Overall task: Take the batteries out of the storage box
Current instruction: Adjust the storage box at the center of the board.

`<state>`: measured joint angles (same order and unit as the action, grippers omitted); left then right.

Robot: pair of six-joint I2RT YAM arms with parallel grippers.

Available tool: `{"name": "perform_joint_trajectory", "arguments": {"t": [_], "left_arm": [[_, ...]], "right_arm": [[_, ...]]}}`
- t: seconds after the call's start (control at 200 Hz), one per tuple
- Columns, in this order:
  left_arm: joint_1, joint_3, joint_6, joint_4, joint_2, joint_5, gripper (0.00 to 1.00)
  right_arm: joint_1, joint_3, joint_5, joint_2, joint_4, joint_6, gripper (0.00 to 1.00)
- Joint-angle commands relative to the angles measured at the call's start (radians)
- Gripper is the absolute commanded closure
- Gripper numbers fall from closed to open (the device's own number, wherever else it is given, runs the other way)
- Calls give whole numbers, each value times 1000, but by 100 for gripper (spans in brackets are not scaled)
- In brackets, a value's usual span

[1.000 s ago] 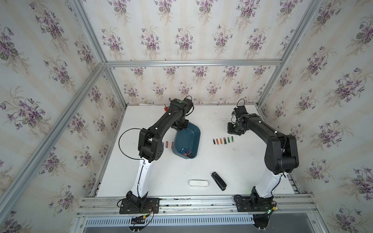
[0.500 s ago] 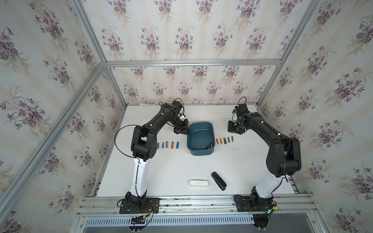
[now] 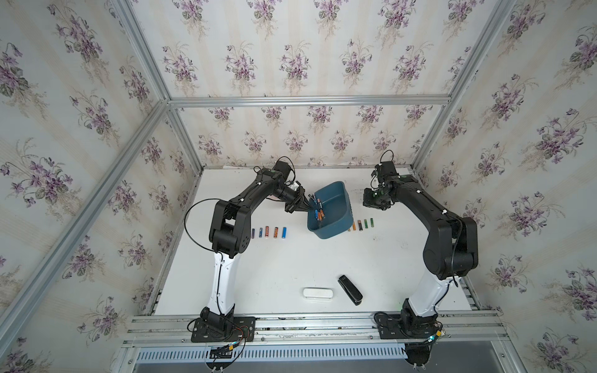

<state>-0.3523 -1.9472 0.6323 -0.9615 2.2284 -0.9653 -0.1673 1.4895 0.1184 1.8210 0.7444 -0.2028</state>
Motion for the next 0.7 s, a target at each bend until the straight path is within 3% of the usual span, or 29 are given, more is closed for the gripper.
{"name": "perform_joint_trajectory", "arguments": {"t": [0.0,0.11,0.3,0.694], "left_arm": [[-15,-62,-138,-207,6,240,100],[-36,-102,-183,-295,17,406,100],[-64,-110,-202,-302,17,546,100],[-84,31,-162,-104,14,484,100]], "right_arm": [[-2,24,3,12,25,12,71],[-4,42,4,19,32,13,71],[-13,51,1,23,36,11,71],[-31,74,-40,27,81,31,71]]}}
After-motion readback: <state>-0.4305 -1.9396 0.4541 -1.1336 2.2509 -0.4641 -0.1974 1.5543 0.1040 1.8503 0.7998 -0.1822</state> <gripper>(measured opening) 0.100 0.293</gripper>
